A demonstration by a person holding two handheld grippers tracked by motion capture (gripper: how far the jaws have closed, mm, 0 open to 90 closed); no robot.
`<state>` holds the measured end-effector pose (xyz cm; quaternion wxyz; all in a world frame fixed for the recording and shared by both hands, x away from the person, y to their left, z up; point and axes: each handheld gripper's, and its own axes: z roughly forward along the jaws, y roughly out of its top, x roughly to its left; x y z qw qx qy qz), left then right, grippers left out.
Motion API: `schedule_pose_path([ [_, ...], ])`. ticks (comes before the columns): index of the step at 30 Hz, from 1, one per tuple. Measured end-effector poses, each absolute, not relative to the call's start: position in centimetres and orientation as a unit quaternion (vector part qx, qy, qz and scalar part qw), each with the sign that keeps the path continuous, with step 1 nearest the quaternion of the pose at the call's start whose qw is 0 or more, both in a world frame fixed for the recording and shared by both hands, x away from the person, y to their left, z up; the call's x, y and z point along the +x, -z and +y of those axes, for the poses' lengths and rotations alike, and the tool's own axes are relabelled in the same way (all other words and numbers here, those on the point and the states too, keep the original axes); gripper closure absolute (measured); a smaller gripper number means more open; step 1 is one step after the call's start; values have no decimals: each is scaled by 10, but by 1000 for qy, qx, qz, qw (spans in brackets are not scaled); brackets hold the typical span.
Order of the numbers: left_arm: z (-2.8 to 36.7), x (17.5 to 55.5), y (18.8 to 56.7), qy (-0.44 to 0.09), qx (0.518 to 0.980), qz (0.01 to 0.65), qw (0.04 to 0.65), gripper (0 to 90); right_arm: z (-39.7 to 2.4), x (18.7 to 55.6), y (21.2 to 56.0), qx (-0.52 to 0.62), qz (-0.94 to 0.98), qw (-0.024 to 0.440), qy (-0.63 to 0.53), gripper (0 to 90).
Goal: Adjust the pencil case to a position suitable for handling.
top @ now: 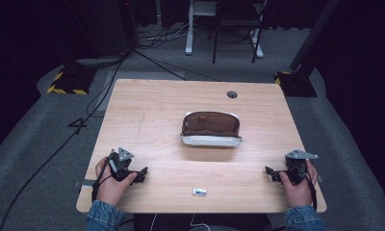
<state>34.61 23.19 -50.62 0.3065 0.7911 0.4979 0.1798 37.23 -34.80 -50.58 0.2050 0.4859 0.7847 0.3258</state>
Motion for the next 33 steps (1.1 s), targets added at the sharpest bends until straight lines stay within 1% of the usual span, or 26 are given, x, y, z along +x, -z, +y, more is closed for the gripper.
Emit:
schedule_pose_path([
  [4, 231, 337, 506, -181, 793, 495, 307, 5, -348, 373, 506, 482, 787, 204, -327, 3],
  [12, 232, 336, 506, -174, 798, 488, 309, 4, -347, 374, 506, 484, 786, 205, -326, 3],
  [14, 232, 335, 506, -175, 796, 486, 314, 33, -347, 374, 506, 483, 787, 205, -326, 3],
  [15, 232, 334, 506, -175, 798, 482, 315, 33, -347, 374, 506, 483, 787, 205, -326, 3],
  [17, 232, 331, 503, -173, 802, 476, 317, 99, -347, 374, 506, 483, 786, 205, -326, 3],
  [18, 232, 329, 502, -170, 805, 472, 317, 156, -347, 374, 506, 483, 787, 205, -326, 3],
  [19, 233, 328, 501, -169, 808, 469, 313, 177, -347, 374, 506, 483, 786, 205, -326, 3],
  [20, 232, 326, 500, -167, 811, 468, 308, 174, -347, 374, 506, 483, 786, 205, -326, 4],
  [21, 232, 324, 497, -181, 820, 454, 297, 175, -347, 374, 506, 481, 787, 207, -326, 6],
  [22, 232, 324, 497, -181, 820, 454, 297, 178, -347, 374, 506, 481, 787, 207, -326, 6],
  [25, 230, 317, 489, -188, 815, 448, 316, 192, -347, 374, 506, 481, 787, 207, -326, 6],
  [29, 229, 312, 479, -181, 811, 451, 326, 245, -347, 374, 506, 481, 787, 207, -326, 6],
  [33, 227, 309, 473, -179, 808, 445, 342, 249, -347, 374, 506, 481, 787, 207, -326, 6],
])
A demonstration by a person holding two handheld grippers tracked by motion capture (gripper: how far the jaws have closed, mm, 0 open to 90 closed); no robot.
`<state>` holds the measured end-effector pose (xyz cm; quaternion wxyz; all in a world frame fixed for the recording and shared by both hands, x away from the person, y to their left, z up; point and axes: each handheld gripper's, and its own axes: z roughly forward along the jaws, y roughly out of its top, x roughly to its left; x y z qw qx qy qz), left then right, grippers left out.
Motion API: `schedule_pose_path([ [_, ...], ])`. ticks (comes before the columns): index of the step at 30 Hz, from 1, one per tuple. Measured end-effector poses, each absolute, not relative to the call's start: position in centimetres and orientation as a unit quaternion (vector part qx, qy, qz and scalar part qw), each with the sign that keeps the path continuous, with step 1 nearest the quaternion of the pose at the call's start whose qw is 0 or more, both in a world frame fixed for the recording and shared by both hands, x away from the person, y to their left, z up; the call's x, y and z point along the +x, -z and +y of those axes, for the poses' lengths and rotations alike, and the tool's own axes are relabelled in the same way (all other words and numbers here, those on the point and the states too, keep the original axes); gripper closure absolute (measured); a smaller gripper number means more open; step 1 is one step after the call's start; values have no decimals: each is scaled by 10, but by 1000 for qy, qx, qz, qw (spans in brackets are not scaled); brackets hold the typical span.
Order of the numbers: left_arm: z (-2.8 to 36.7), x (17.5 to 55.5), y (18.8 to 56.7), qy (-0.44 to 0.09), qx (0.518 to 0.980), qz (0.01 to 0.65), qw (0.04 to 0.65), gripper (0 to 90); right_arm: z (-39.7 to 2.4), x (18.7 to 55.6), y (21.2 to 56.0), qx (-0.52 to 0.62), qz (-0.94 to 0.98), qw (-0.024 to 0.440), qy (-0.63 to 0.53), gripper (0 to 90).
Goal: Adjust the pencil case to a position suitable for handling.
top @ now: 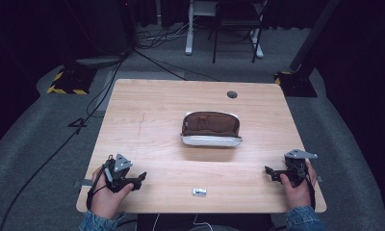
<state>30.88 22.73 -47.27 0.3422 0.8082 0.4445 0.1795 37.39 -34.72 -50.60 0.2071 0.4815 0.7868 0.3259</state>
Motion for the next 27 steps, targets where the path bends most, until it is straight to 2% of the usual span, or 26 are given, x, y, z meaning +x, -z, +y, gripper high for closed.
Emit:
schedule_pose_path([
  [7, 219, 305, 469, -168, 809, 434, 359, 239, -347, 374, 506, 481, 787, 207, -326, 6],
  [21, 166, 294, 449, -127, 835, 334, 419, 244, -347, 374, 506, 481, 787, 206, -326, 6],
  [27, 144, 292, 451, -106, 852, 295, 420, 250, -347, 374, 506, 480, 787, 206, -327, 6],
])
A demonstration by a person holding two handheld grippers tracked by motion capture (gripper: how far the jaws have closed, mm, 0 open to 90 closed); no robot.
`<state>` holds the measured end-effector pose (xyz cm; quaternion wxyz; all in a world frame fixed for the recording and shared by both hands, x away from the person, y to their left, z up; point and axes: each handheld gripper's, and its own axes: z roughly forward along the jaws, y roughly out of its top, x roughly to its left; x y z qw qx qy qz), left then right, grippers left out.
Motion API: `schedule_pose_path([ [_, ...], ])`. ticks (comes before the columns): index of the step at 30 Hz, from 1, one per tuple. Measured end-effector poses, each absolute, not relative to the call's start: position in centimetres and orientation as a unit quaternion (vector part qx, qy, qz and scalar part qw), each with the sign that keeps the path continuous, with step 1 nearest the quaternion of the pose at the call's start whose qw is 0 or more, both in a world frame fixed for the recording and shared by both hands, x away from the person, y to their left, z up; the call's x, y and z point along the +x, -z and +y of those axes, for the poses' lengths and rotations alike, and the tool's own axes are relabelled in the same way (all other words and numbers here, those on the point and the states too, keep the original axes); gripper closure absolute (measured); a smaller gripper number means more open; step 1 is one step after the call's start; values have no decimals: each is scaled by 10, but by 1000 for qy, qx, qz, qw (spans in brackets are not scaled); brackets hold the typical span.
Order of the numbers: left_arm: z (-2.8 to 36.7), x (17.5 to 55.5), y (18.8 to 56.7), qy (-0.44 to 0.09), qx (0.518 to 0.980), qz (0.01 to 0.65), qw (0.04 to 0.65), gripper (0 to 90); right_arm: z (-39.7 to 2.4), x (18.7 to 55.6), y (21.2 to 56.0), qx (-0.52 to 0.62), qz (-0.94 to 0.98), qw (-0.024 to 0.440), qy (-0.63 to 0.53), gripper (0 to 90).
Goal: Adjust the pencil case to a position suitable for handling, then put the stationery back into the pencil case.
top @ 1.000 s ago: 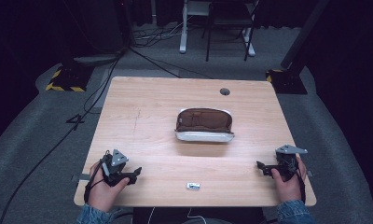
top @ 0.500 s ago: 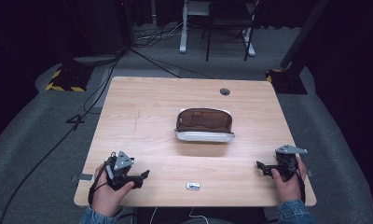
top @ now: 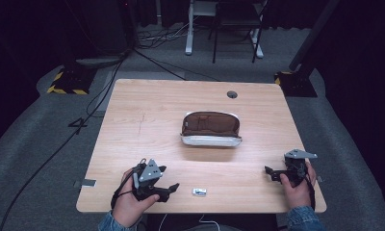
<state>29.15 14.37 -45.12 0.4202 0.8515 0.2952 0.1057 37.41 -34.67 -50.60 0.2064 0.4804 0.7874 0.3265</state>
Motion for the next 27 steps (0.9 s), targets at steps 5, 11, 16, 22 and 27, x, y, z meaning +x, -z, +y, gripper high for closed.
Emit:
schedule_pose_path([
  [5, 129, 292, 456, -91, 858, 273, 426, 260, -347, 374, 506, 481, 787, 206, -327, 6],
  [11, 120, 292, 464, -75, 858, 259, 437, 269, -347, 374, 506, 481, 787, 206, -327, 6],
  [16, 113, 292, 469, -65, 859, 246, 445, 272, -347, 374, 506, 481, 787, 206, -326, 6],
  [22, 101, 294, 480, -52, 863, 239, 442, 274, -346, 374, 506, 481, 787, 206, -326, 6],
  [27, 91, 299, 492, -50, 873, 231, 426, 278, -347, 374, 506, 481, 787, 206, -326, 6],
])
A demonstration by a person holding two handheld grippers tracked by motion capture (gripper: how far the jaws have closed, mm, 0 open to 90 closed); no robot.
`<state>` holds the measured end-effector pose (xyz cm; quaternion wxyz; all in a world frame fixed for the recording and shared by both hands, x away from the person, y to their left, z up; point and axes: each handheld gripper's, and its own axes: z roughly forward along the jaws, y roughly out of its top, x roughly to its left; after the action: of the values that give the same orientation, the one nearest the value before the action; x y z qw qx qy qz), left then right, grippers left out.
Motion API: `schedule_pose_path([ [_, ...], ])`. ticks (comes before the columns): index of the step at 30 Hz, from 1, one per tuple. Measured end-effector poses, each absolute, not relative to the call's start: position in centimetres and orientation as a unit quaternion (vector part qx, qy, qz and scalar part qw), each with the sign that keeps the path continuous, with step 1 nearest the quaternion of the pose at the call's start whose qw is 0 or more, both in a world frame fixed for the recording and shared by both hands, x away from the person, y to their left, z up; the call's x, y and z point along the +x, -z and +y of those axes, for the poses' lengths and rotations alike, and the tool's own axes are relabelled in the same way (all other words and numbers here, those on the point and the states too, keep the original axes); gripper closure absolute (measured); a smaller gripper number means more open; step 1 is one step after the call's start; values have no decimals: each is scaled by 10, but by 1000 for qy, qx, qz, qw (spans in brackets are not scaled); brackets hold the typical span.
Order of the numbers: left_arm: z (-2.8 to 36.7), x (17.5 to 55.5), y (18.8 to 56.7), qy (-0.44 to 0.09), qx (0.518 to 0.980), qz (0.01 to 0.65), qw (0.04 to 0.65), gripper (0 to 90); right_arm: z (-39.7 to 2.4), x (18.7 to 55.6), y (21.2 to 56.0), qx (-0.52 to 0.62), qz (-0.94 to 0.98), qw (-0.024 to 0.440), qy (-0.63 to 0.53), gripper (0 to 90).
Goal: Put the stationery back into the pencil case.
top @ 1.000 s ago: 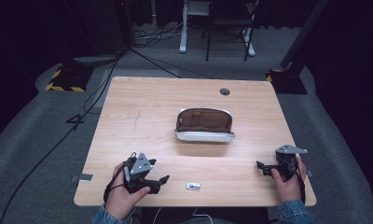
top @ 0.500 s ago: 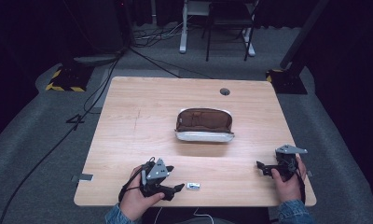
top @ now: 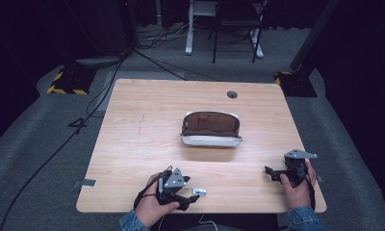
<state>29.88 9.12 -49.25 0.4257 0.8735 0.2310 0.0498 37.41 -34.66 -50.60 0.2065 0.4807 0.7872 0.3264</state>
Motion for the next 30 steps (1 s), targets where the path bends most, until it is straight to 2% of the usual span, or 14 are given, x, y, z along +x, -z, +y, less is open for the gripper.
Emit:
schedule_pose_path([
  [19, 76, 301, 502, -47, 890, 206, 404, 397, -346, 374, 506, 482, 787, 206, -326, 6],
  [27, 60, 298, 503, -70, 904, 177, 383, 451, -346, 374, 506, 482, 787, 206, -326, 6],
  [30, 60, 297, 502, -68, 904, 176, 385, 548, -346, 374, 506, 482, 787, 206, -326, 6],
])
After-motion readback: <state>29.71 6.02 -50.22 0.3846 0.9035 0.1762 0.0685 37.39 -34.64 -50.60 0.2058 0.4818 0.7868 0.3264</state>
